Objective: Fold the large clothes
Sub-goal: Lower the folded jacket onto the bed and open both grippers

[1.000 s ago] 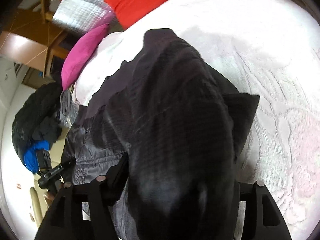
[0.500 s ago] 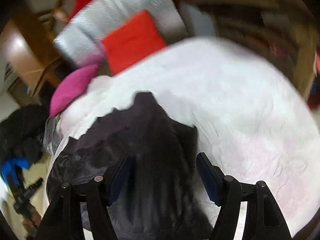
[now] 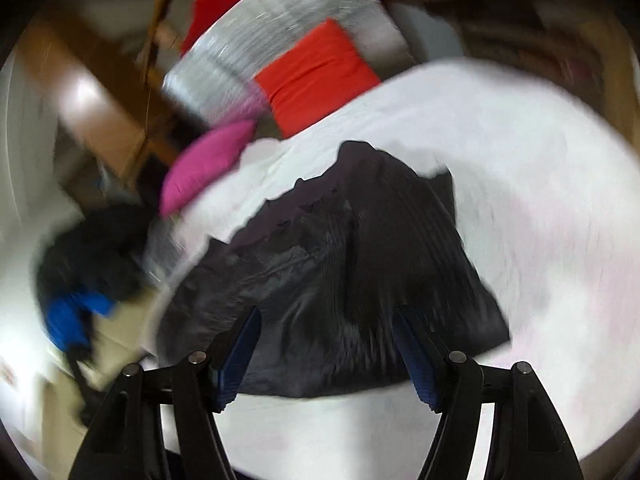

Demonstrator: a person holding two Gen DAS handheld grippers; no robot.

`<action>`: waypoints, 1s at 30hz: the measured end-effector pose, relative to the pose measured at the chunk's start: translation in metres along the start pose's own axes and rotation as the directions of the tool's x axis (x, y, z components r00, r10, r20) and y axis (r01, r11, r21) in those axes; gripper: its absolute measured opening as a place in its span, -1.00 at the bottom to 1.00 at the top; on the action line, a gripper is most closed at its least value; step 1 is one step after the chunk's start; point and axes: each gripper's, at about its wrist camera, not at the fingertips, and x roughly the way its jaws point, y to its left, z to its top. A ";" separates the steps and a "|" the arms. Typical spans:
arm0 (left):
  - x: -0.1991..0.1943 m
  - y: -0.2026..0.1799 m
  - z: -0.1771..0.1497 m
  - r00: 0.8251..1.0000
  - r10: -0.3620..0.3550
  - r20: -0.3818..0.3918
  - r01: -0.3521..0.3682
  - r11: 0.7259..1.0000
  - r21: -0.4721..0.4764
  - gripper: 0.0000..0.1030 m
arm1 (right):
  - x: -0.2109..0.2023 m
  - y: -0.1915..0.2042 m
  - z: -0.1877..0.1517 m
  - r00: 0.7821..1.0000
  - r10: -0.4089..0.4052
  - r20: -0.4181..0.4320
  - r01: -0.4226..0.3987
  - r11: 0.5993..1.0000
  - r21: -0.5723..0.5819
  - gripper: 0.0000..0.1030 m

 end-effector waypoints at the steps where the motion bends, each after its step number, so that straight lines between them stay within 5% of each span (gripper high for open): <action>1: 0.002 0.012 -0.001 1.000 -0.024 -0.020 0.023 0.998 -0.060 0.55 | -0.003 -0.012 -0.004 0.999 0.033 -0.009 -0.033 0.997 0.063 0.55; 8: 0.031 0.050 -0.006 0.984 -0.141 -0.110 0.102 0.946 -0.307 0.57 | 0.007 -0.078 -0.024 0.996 0.079 -0.039 -0.057 0.915 0.400 0.61; 14: 0.056 0.052 -0.013 0.956 -0.259 -0.135 0.176 0.881 -0.440 0.58 | 0.037 -0.099 -0.015 0.997 0.080 0.011 -0.074 0.844 0.531 0.63; 17: 0.055 0.048 -0.012 0.966 -0.236 -0.110 0.171 0.893 -0.417 0.57 | 0.042 -0.079 -0.007 0.999 -0.001 0.040 -0.016 0.907 0.422 0.37; 18: 0.053 0.047 -0.012 0.969 -0.224 -0.104 0.165 0.901 -0.402 0.57 | 0.040 -0.070 -0.006 0.997 -0.055 0.046 0.034 0.928 0.372 0.05; 21: 0.050 0.037 -0.010 0.988 -0.123 -0.096 0.088 0.948 -0.306 0.48 | 0.034 -0.049 -0.004 0.986 -0.148 0.072 0.124 0.957 0.263 -0.20; 23: 0.057 0.035 -0.011 0.991 -0.056 -0.122 0.022 0.964 -0.263 0.48 | 0.041 -0.047 -0.007 0.975 -0.216 0.048 0.200 0.953 0.229 -0.22; 25: 0.064 0.038 -0.012 0.986 -0.070 -0.153 0.025 0.959 -0.281 0.48 | 0.045 -0.053 -0.010 0.973 -0.232 0.023 0.220 0.946 0.238 -0.22; 29: 0.060 0.041 -0.010 0.983 -0.085 -0.163 0.035 0.957 -0.290 0.48 | 0.035 -0.054 -0.006 0.986 -0.164 0.036 0.149 0.952 0.266 -0.14; 30: 0.057 0.038 -0.008 0.984 -0.083 -0.160 0.035 0.959 -0.282 0.47 | 0.030 -0.054 -0.006 0.988 -0.148 0.033 0.132 0.948 0.290 0.02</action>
